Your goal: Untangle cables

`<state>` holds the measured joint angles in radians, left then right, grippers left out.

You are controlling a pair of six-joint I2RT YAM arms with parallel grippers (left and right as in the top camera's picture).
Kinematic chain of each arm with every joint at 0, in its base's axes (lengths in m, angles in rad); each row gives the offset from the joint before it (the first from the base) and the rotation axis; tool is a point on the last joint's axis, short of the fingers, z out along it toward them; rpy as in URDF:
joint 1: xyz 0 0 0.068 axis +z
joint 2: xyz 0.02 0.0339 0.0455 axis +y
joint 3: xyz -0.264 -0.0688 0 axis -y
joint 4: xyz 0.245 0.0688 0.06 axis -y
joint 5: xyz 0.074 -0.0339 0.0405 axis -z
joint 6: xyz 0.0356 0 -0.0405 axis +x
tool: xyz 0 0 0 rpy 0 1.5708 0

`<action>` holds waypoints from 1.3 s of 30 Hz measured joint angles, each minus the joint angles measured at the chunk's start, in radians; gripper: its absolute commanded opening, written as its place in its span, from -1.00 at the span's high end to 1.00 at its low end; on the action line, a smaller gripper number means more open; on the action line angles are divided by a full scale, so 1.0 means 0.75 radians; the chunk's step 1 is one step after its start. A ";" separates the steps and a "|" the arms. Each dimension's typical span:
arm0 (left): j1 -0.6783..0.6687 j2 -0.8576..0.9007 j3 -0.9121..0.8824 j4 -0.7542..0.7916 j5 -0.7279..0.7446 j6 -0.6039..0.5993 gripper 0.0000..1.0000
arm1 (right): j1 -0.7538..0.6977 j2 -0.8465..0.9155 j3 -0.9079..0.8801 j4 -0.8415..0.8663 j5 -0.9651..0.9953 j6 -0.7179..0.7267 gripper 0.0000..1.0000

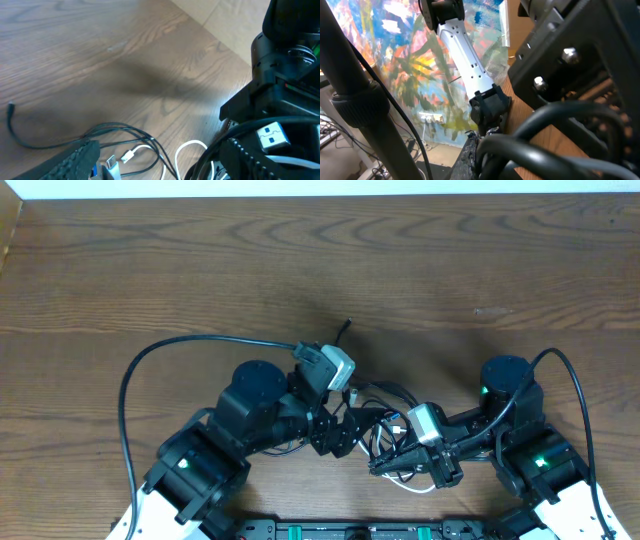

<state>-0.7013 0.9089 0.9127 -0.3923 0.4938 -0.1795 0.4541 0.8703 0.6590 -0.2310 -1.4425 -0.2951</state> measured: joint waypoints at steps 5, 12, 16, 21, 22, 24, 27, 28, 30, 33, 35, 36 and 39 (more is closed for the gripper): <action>0.000 0.033 0.000 0.054 0.050 0.001 -0.60 | 0.002 0.000 0.000 0.001 -0.001 0.001 0.98; 0.000 0.033 0.000 0.066 0.082 0.001 -0.60 | 0.005 0.000 0.000 0.001 0.001 0.002 0.98; 0.000 0.033 0.000 0.066 0.088 0.001 -0.60 | 0.005 0.000 0.000 0.001 0.008 0.004 0.98; 0.000 0.033 0.000 0.050 0.068 0.000 -0.58 | 0.005 0.002 0.000 0.004 0.073 0.060 0.98; 0.001 0.033 0.000 0.034 0.051 0.000 -0.57 | 0.005 0.004 0.000 0.004 0.098 0.085 0.98; 0.000 0.033 0.000 -0.005 -0.001 0.000 -0.56 | 0.005 0.011 0.000 0.004 0.160 0.144 0.98; -0.002 0.033 0.000 -0.053 -0.122 0.000 -0.56 | 0.005 0.017 0.000 0.004 0.252 0.238 0.98; -0.002 0.033 0.000 -0.065 -0.158 0.000 -0.56 | 0.005 0.017 0.000 0.005 0.279 0.263 0.98; -0.002 0.033 0.000 -0.074 -0.221 0.001 -0.56 | 0.005 0.017 0.000 0.004 0.331 0.313 0.98; -0.002 0.033 0.000 -0.079 -0.283 0.000 -0.56 | 0.005 0.017 0.000 0.004 0.394 0.367 0.98; -0.002 0.033 0.000 -0.080 -0.308 0.001 -0.55 | 0.005 0.017 0.000 0.004 0.431 0.399 0.98; -0.002 0.033 0.000 -0.080 -0.318 0.001 -0.56 | 0.005 0.017 0.000 0.004 0.452 0.417 0.98; -0.002 0.033 0.000 -0.080 -0.336 0.000 -0.55 | 0.005 0.017 0.000 0.004 0.513 0.476 0.98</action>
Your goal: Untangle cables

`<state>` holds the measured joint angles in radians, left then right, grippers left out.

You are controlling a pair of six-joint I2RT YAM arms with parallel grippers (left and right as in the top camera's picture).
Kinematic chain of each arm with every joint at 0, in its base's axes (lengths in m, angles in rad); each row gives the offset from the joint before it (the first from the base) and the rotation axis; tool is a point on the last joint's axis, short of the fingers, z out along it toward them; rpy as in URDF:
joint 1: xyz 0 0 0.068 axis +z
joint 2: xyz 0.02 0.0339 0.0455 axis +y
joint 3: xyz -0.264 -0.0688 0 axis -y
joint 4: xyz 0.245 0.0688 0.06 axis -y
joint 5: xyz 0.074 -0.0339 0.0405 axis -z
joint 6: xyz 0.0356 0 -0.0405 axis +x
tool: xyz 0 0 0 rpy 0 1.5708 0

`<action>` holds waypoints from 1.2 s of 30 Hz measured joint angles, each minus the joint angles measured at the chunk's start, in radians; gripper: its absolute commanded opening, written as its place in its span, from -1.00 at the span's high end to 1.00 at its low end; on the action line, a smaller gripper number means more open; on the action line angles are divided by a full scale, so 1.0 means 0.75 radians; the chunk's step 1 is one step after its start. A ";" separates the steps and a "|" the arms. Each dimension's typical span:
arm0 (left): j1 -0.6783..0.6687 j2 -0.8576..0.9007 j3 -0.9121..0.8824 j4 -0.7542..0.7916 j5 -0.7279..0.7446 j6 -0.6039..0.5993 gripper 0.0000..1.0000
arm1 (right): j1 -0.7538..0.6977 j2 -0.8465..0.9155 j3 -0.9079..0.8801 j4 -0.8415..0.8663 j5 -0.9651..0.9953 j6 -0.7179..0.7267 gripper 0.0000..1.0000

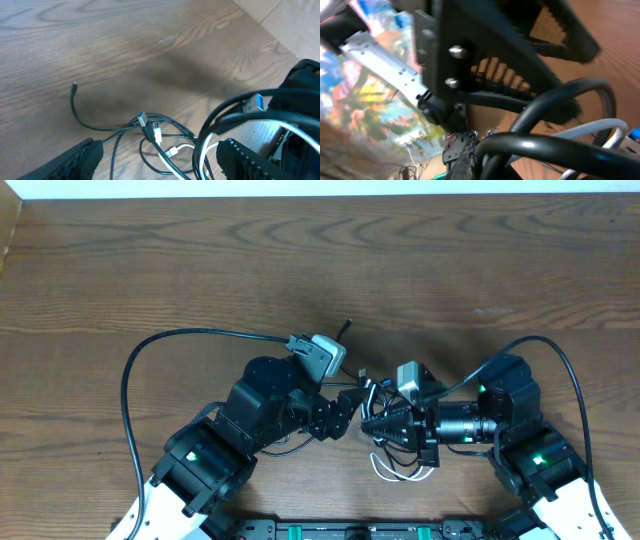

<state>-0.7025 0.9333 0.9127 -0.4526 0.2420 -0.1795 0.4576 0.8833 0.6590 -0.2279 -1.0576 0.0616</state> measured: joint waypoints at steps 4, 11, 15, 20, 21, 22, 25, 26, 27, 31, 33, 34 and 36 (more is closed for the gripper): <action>0.000 0.000 0.000 -0.006 -0.014 -0.001 -0.56 | 0.000 0.000 0.000 0.001 0.052 0.050 0.98; 0.000 0.000 0.000 -0.023 -0.042 -0.006 -0.56 | 0.000 0.000 0.000 0.001 0.174 0.159 0.98; 0.000 0.000 0.000 -0.041 -0.093 -0.015 -0.63 | 0.000 0.000 0.000 0.001 0.249 0.228 0.98; 0.000 0.000 0.000 -0.063 -0.148 -0.040 -0.69 | 0.000 0.000 0.000 0.001 0.356 0.339 0.98; 0.000 0.000 0.000 -0.068 -0.156 -0.041 -0.69 | 0.000 0.000 0.000 0.001 0.378 0.367 0.98; 0.000 0.000 0.000 -0.077 -0.163 -0.042 -0.69 | 0.000 0.000 0.000 0.001 0.394 0.385 0.98; 0.000 0.000 0.000 -0.089 -0.181 -0.045 -0.70 | 0.000 0.000 0.000 0.002 0.441 0.440 0.98; 0.000 0.000 0.000 -0.090 -0.184 -0.045 -0.70 | 0.000 0.000 0.000 0.002 0.455 0.457 0.98; 0.000 0.000 0.000 -0.090 -0.187 -0.045 -0.70 | 0.000 0.000 0.000 0.002 0.468 0.472 0.99; 0.000 0.000 0.000 -0.091 -0.192 -0.045 -0.70 | 0.000 0.000 0.000 0.002 0.521 0.543 0.98; 0.000 0.000 0.000 -0.091 -0.192 -0.045 -0.70 | 0.000 0.000 0.000 0.002 0.549 0.584 0.98; 0.000 0.000 0.000 -0.091 -0.192 -0.045 -0.70 | 0.000 0.000 0.000 0.002 0.565 0.606 0.98; 0.000 0.000 0.000 -0.091 -0.192 -0.045 -0.70 | 0.000 0.000 0.000 0.002 0.595 0.662 0.98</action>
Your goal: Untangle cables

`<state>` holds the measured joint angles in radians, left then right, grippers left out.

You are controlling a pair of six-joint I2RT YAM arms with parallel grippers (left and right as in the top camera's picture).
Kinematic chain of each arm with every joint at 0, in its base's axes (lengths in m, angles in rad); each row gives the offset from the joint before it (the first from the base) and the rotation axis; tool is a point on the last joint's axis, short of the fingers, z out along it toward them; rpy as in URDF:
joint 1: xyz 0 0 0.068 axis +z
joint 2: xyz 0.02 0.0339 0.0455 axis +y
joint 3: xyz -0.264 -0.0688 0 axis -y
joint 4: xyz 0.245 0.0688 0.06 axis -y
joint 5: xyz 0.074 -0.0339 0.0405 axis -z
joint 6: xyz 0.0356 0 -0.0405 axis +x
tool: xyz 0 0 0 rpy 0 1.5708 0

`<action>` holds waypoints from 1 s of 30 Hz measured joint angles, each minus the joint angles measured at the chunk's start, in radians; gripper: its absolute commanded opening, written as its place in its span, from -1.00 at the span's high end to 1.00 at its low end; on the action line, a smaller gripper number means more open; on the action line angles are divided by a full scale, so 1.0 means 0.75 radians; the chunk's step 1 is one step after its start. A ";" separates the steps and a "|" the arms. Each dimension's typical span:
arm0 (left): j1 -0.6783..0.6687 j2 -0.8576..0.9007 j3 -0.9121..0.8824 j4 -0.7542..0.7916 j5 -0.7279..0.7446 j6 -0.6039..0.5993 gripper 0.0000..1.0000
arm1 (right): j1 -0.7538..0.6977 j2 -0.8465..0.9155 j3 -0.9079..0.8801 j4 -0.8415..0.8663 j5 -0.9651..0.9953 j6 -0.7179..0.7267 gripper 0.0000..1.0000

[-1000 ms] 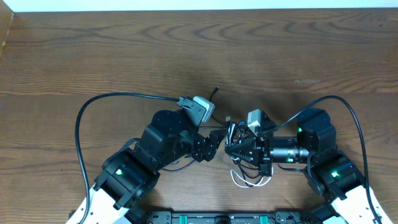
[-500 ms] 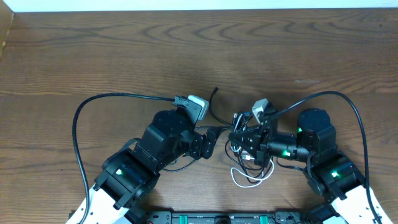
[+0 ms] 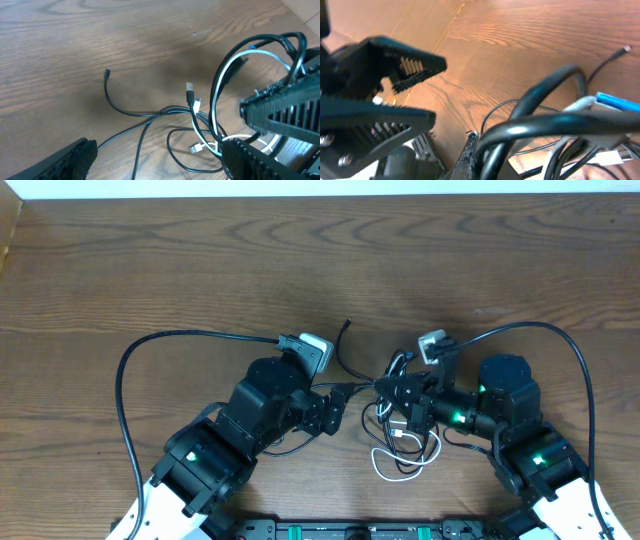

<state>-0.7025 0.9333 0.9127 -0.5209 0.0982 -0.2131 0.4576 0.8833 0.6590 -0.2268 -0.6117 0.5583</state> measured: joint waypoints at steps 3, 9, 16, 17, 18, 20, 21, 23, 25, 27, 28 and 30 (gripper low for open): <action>0.000 0.000 0.000 -0.004 0.000 -0.001 -0.70 | 0.000 0.000 0.000 0.000 0.044 0.093 0.98; 0.000 0.000 0.000 -0.029 -0.001 -0.023 -0.82 | -0.003 0.000 0.000 0.027 0.093 0.256 0.98; 0.000 0.000 0.000 -0.030 0.002 -0.041 -0.84 | -0.024 0.000 0.000 0.106 0.111 0.393 0.98; 0.000 0.000 0.000 -0.030 0.006 -0.041 -0.83 | -0.028 0.000 0.000 0.120 0.114 0.414 0.98; 0.000 0.000 0.000 -0.029 0.015 -0.041 -0.83 | -0.031 0.000 0.000 0.133 0.121 0.435 0.98; 0.000 0.000 0.000 -0.027 0.039 -0.041 -0.84 | -0.033 0.000 0.000 0.156 0.130 0.472 0.98; 0.000 0.000 0.000 -0.024 0.056 -0.041 -0.86 | -0.033 0.000 0.000 0.164 0.139 0.493 0.98; 0.000 0.000 0.000 -0.016 0.096 -0.044 -0.90 | -0.033 0.000 0.000 0.174 0.156 0.534 0.98; 0.000 0.000 0.000 -0.011 0.142 -0.050 -0.91 | -0.033 0.000 0.000 0.186 0.182 0.578 0.98; 0.000 0.000 0.000 -0.004 0.185 -0.051 -0.96 | -0.033 0.000 0.000 0.200 0.208 0.623 0.98; 0.000 0.000 0.000 0.000 0.198 -0.051 -0.96 | -0.033 0.000 0.000 0.211 0.218 0.647 0.98; 0.000 0.000 0.000 0.008 0.222 -0.056 -0.98 | -0.033 0.000 0.000 0.233 0.235 0.691 0.98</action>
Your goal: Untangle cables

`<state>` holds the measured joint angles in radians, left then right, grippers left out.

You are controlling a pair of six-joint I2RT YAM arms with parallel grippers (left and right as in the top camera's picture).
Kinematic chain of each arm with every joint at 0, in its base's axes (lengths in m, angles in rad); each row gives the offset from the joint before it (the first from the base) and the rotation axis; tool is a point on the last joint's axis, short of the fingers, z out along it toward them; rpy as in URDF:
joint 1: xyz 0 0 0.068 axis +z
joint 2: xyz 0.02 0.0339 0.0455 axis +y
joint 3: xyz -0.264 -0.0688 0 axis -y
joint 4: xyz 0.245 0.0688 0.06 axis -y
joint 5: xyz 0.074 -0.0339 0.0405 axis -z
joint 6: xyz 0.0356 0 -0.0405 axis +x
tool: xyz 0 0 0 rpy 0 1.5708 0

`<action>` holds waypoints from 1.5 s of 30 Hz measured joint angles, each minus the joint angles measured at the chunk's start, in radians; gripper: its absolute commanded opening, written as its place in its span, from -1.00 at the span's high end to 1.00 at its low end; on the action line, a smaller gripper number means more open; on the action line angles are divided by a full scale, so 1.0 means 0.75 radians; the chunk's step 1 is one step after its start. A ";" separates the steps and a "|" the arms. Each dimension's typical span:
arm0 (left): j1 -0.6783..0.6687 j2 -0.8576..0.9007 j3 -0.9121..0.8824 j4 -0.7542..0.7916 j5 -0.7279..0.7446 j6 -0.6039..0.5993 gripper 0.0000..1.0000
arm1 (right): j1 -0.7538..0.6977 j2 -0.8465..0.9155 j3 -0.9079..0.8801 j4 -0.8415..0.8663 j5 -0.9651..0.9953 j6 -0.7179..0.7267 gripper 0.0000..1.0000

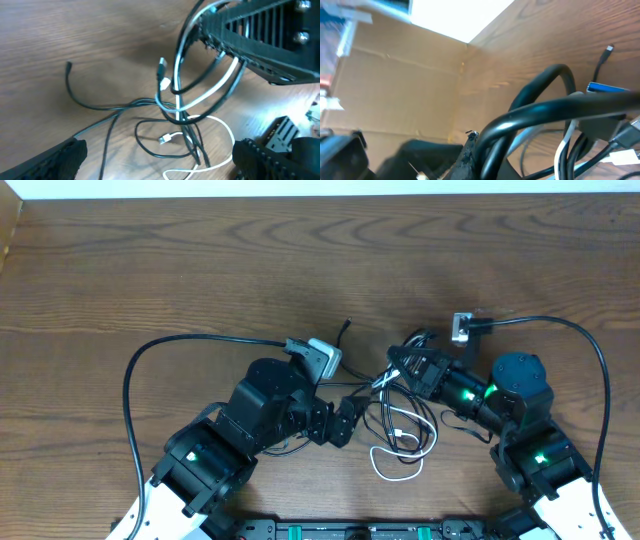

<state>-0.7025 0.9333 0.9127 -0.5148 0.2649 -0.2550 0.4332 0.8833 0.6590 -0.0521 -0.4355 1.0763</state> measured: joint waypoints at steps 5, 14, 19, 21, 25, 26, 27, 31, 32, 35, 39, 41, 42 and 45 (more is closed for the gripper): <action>0.000 0.000 0.000 0.032 0.030 0.004 -0.96 | 0.000 0.000 0.000 0.042 0.029 0.115 0.98; 0.000 0.000 0.000 0.034 0.034 0.262 -0.96 | 0.000 0.000 0.000 0.087 0.027 0.278 0.98; 0.000 0.015 0.000 0.075 0.046 0.487 -0.96 | 0.000 0.000 0.000 0.157 -0.014 0.348 0.98; 0.000 0.031 0.000 0.095 0.070 0.539 -0.96 | 0.000 0.000 0.000 0.161 -0.028 0.363 0.97; 0.000 0.054 0.000 0.148 0.125 0.593 -0.96 | 0.000 0.000 0.000 0.162 -0.042 0.375 0.97; 0.000 0.055 0.000 0.164 0.139 0.600 -0.96 | 0.000 0.000 0.000 0.162 -0.048 0.378 0.97; 0.000 0.055 0.000 0.176 0.148 0.607 -0.96 | 0.000 0.000 0.000 0.162 -0.052 0.378 0.97; 0.000 0.055 0.000 0.217 0.173 0.637 -0.95 | 0.000 0.000 0.000 0.163 -0.083 0.379 0.97; 0.000 0.055 0.000 0.219 0.174 0.647 -0.96 | 0.000 0.000 0.000 0.164 -0.090 0.379 0.97; 0.000 0.067 0.000 0.231 0.180 0.666 -0.95 | 0.000 0.000 0.000 0.165 -0.108 0.379 0.97; 0.000 0.106 0.000 0.249 0.210 0.678 -0.96 | 0.000 0.000 0.000 0.180 -0.128 0.381 0.98; 0.000 0.128 0.000 0.266 0.223 0.686 -0.96 | 0.000 0.000 0.000 0.202 -0.139 0.382 0.97; 0.000 0.137 0.000 0.276 0.229 0.687 -0.96 | 0.000 0.000 0.000 0.209 -0.146 0.383 0.97; 0.000 0.155 0.000 0.297 0.238 0.691 -1.00 | 0.000 0.000 0.000 0.215 -0.168 0.383 0.97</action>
<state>-0.7025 1.0496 0.9127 -0.2924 0.4435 0.2630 0.4332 0.8833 0.6590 0.1093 -0.5617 1.3636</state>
